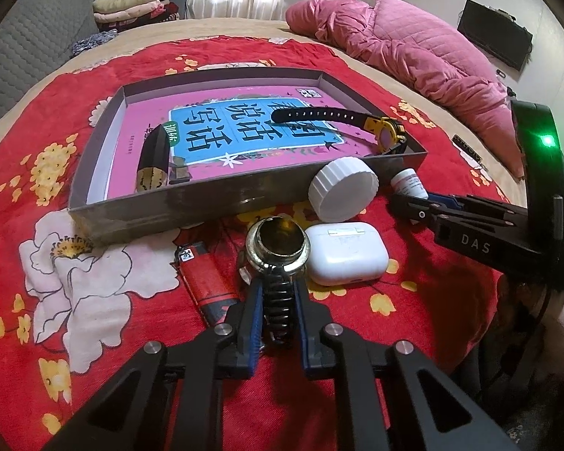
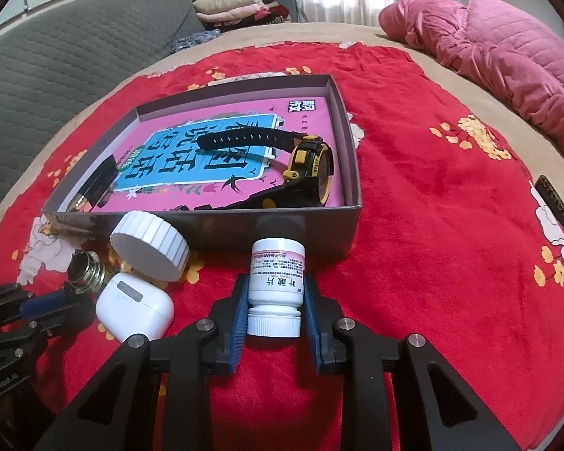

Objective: Organize rigid objects
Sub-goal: 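Close the right tool on the pill bottle while the left tool closes on the black coiled clip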

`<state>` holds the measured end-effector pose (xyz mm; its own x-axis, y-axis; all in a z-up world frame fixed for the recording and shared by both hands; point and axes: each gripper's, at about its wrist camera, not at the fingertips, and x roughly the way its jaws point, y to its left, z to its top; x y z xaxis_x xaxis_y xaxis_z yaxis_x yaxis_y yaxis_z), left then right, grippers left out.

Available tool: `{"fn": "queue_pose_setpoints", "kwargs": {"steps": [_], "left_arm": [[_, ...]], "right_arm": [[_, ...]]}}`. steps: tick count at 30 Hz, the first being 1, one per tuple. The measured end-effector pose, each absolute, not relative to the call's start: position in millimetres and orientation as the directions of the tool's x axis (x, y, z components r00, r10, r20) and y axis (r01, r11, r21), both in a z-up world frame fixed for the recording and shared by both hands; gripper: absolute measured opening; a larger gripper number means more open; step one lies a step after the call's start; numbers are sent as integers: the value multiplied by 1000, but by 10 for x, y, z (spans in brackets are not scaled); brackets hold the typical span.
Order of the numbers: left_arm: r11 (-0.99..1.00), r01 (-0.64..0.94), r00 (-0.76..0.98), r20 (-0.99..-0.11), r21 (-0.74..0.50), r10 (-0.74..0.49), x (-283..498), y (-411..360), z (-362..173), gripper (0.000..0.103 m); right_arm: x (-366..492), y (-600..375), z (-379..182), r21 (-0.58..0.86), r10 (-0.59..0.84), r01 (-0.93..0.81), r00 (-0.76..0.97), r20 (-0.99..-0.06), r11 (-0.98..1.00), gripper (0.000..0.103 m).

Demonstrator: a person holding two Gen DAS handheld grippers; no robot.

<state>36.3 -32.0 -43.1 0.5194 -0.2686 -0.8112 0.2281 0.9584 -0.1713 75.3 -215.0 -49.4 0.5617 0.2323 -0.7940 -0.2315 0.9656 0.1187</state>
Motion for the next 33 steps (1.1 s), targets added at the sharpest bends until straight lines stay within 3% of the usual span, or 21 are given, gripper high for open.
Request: {"fn": "queue_pose_setpoints", "kwargs": {"steps": [33], "left_arm": [[961, 198, 588, -760, -195, -276, 274, -163, -174, 16]], "right_arm": [[485, -2017, -172, 162, 320, -306, 586, -744, 938, 27]]}}
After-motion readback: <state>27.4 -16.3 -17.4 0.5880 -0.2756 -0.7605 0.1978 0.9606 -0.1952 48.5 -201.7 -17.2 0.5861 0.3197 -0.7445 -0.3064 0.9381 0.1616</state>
